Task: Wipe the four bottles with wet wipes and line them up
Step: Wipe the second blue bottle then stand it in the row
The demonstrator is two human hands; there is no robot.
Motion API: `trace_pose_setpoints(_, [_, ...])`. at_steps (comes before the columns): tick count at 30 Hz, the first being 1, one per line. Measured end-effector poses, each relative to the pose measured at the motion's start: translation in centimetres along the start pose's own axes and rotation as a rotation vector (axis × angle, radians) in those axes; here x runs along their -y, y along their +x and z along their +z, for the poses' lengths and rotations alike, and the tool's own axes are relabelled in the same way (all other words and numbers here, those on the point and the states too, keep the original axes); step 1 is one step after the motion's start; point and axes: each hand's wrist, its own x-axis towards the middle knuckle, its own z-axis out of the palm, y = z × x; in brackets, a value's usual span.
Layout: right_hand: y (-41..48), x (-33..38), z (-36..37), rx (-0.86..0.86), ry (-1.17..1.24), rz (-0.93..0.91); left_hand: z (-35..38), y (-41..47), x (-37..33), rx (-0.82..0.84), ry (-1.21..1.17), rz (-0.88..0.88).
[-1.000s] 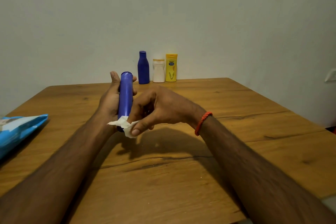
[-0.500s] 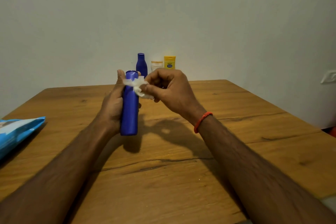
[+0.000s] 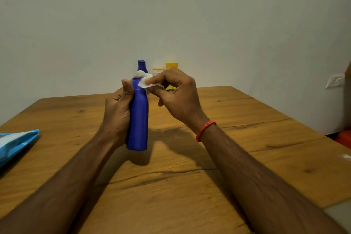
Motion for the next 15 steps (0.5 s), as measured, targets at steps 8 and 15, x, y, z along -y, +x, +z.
trace_pose_setpoints(8, [-0.1,0.6,0.3,-0.057,0.194,0.218,0.3,0.0,-0.3,0.039,-0.026,0.017])
trace_pose_setpoints(15, [0.2,0.6,0.2,-0.08,0.323,0.405,-0.3,0.2,0.2,0.073,-0.068,-0.045])
